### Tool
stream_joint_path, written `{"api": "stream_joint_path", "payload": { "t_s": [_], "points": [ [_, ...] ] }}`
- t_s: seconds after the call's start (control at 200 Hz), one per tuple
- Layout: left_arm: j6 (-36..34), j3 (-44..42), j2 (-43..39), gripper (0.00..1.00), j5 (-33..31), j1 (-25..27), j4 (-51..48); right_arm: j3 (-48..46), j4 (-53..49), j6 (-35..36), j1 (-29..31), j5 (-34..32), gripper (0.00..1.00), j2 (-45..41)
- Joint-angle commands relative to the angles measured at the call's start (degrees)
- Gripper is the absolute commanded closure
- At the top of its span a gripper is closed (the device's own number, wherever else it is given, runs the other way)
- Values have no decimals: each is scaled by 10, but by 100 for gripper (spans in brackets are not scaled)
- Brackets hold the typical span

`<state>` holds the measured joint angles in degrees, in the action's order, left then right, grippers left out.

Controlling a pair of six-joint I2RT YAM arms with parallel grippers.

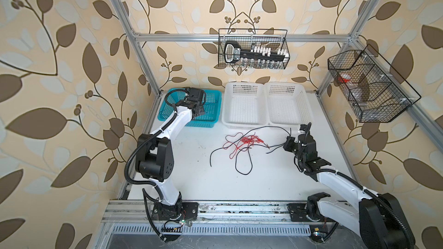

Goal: Untangle the cables
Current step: 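Lower the blue wire into the teal basket and open the left gripper, then move the left gripper back to the black wire held by the right gripper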

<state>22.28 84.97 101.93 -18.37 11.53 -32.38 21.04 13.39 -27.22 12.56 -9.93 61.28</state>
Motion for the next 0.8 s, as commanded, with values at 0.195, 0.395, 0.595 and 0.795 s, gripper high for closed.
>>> {"api": "stream_joint_path", "payload": {
  "t_s": [0.195,0.395,0.595,0.795],
  "points": [
    [-14,69,72,83,23,-12,-33,-2,14,0,-1,49,100,-69],
    [-11,53,55,68,37,-12,-17,18,-6,3,-2,63,100,-98],
    [-18,37,16,54,37,-12,-14,44,-31,3,-2,89,100,-109],
    [-18,-6,-42,30,65,-11,13,74,-47,8,-2,129,100,-111]
  ]
}}
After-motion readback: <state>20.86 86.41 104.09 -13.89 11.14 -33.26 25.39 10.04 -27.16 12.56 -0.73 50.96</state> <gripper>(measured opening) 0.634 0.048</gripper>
